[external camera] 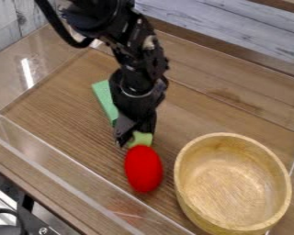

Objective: Move the red object to the right side of the table

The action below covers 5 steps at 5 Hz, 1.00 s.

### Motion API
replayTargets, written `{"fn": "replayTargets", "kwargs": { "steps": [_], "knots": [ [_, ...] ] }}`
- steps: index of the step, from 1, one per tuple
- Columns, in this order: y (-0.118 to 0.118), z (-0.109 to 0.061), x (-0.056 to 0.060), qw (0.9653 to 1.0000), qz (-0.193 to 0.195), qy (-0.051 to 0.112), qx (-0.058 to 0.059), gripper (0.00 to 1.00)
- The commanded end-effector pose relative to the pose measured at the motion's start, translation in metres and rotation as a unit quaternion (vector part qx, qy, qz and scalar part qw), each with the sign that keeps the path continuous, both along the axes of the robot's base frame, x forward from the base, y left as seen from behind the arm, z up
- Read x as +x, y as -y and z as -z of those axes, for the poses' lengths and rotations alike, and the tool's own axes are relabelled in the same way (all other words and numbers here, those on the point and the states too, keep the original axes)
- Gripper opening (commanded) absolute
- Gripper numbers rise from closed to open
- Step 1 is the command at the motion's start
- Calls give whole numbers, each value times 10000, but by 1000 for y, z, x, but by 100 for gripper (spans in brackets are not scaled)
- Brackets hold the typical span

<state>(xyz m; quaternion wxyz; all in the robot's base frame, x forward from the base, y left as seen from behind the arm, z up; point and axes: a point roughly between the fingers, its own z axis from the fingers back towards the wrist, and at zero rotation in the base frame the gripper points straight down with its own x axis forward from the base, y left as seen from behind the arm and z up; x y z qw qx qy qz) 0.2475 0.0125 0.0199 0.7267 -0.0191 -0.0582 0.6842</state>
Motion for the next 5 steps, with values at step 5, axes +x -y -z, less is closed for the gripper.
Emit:
{"fn": "replayTargets", "kwargs": {
  "steps": [5],
  "knots": [
    [79,-72,54,9972,664,93,-326,0]
  ]
}}
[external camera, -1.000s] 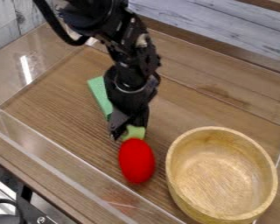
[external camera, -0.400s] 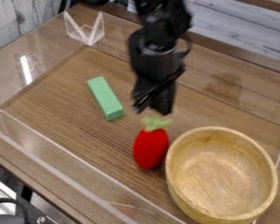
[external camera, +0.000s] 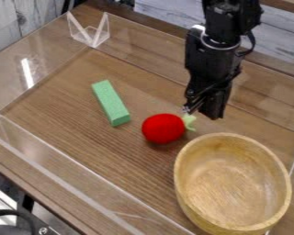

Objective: Move the red object to the right side of the table

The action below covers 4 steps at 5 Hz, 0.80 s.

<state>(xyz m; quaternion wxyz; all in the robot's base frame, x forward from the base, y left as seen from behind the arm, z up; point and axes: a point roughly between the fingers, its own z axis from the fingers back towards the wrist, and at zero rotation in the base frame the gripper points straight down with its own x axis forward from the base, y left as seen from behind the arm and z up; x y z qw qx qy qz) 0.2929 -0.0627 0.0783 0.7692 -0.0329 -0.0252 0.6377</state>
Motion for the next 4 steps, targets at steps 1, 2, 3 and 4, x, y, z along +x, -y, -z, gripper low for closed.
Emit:
{"fn": "replayTargets", "kwargs": {
  "steps": [1,2,3,4],
  "knots": [
    [-3,-14,8,9992,-249,297,-18,0],
    [-11,-15,7,9984,-449,344,19,0],
    [-31,-23,4,9976,-567,395,55,0],
    [-55,-29,-3,9962,-732,447,111,0]
  ]
}}
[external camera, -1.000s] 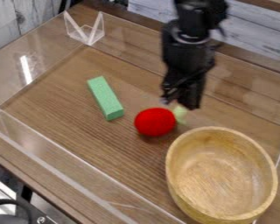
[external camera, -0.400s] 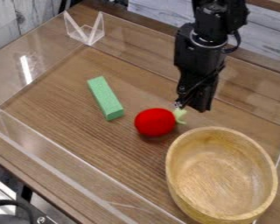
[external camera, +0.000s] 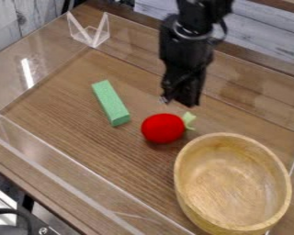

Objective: Move the red object to the right side of the table

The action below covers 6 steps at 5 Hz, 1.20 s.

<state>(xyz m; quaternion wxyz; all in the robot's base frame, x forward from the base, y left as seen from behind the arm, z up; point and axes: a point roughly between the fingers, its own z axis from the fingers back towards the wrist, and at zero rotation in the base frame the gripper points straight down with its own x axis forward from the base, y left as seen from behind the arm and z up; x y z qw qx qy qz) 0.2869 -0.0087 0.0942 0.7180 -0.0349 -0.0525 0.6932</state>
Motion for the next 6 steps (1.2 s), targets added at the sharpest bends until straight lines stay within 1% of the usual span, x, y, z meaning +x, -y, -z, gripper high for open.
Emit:
{"fn": "replayTargets", "kwargs": {
  "steps": [1,2,4,5,6],
  "knots": [
    [-7,-10,0,9987,-434,232,93,0],
    [-14,-1,-1,9945,-1015,233,147,100],
    [-14,-4,-18,9872,-1556,244,235,100],
    [-16,-1,-19,9801,-1948,242,287,100],
    [-16,12,-19,9737,-2234,215,390,100]
  ]
}}
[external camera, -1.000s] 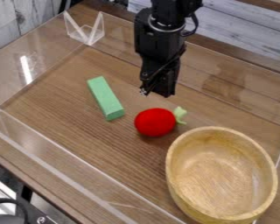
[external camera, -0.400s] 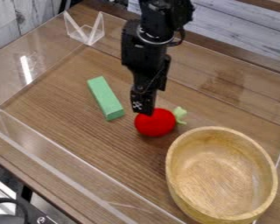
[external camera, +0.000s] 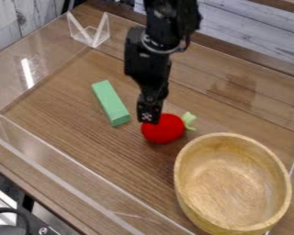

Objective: Move the red object to the right side of the table

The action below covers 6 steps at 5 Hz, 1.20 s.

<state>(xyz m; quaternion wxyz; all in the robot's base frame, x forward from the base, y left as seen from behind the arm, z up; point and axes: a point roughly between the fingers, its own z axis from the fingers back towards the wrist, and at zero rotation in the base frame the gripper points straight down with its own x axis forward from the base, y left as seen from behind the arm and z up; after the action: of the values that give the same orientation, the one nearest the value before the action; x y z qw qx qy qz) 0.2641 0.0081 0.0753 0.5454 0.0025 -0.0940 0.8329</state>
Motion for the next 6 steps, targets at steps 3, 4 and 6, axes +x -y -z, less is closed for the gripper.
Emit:
{"fn": "replayTargets", "kwargs": {
  "steps": [3,4,6],
  "knots": [
    [26,43,8,9996,-195,52,187,100],
    [28,16,15,9996,222,180,65,0],
    [49,-13,45,9928,1146,337,-13,0]
  ]
}}
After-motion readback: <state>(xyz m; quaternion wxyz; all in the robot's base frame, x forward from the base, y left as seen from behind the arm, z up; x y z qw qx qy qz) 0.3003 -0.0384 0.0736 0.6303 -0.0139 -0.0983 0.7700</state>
